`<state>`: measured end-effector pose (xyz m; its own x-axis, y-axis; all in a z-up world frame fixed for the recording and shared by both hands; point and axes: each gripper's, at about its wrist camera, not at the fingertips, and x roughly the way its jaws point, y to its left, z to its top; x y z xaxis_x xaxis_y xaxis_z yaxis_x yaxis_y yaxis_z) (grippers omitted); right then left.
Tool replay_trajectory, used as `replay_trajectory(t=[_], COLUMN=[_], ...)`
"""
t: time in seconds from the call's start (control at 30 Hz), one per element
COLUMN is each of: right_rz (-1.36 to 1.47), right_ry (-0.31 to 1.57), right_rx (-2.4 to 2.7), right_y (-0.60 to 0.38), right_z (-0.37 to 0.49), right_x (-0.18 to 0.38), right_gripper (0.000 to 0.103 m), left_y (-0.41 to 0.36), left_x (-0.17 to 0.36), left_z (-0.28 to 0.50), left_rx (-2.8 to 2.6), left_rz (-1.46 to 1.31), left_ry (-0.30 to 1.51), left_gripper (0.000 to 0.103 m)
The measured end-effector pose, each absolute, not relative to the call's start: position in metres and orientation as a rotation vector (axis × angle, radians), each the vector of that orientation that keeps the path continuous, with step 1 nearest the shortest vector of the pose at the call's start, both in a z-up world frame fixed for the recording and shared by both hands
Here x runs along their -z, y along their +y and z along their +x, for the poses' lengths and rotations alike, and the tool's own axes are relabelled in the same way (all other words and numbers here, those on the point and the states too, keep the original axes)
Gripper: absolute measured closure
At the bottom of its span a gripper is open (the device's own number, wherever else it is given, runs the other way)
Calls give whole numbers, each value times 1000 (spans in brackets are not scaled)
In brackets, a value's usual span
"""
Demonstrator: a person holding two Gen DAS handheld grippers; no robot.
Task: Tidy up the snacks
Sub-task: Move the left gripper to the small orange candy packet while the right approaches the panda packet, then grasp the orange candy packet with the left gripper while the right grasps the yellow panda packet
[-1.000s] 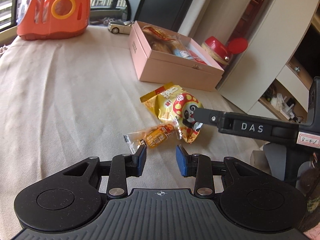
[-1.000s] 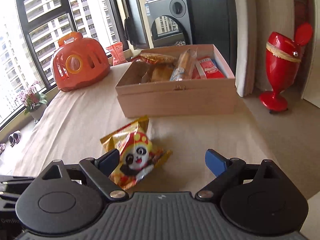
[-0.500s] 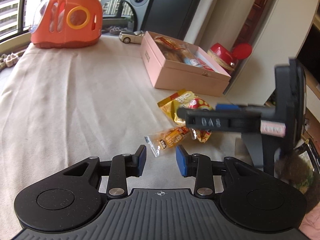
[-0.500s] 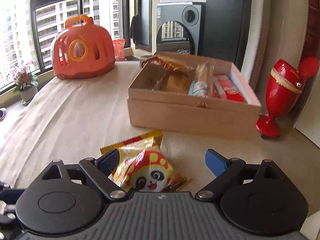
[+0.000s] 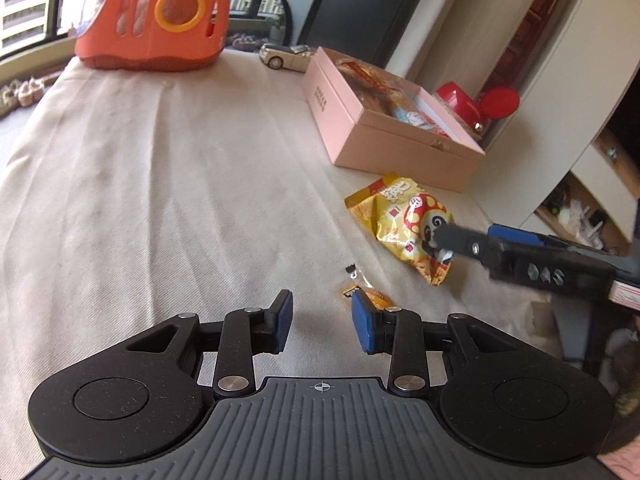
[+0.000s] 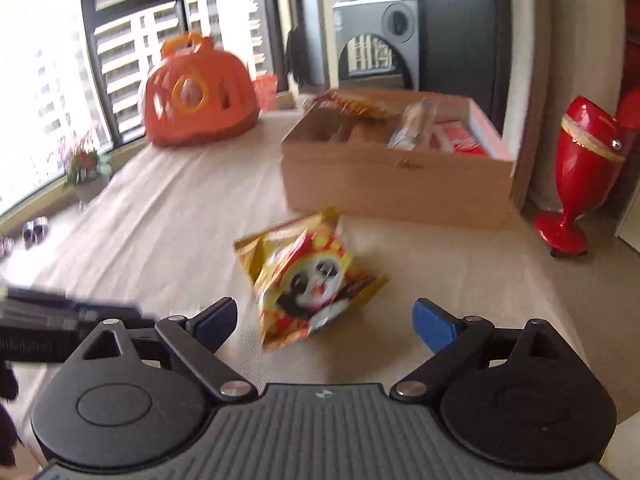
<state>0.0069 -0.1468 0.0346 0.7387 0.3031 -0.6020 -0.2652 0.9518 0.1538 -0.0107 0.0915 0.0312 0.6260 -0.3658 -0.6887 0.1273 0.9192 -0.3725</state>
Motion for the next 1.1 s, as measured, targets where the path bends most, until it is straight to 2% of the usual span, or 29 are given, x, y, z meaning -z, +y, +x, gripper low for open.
replay_trajectory(t=[0.13, 0.2, 0.33, 0.43, 0.5, 0.57, 0.87, 1.1], right_rz=[74, 106, 172, 149, 128, 102, 3, -266], right_ry=[663, 680, 708, 700, 685, 674, 638, 637], right_rx=[-170, -153, -164, -150, -145, -155, -279, -448], right_y=[-164, -173, -182, -183, -184, -183, -150, -87], right_z=[27, 33, 31, 22, 17, 14, 15, 44], right_x=[-30, -24, -17, -18, -22, -25, -38, -34], right_gripper=[6, 6, 6, 6, 6, 6, 5, 4], left_y=[111, 102, 62, 29, 24, 29, 90, 115], left_x=[-34, -35, -31, -27, -25, -24, -29, -30], left_z=[-12, -9, 4, 9, 9, 10, -5, -7], left_rx=[304, 345, 402, 378, 370, 370, 229, 184], left_rz=[-478, -477, -373, -166, -116, -134, -173, -213], left_ry=[894, 910, 936, 907, 890, 882, 860, 862], left_gripper=[66, 66, 66, 66, 70, 74, 76, 75])
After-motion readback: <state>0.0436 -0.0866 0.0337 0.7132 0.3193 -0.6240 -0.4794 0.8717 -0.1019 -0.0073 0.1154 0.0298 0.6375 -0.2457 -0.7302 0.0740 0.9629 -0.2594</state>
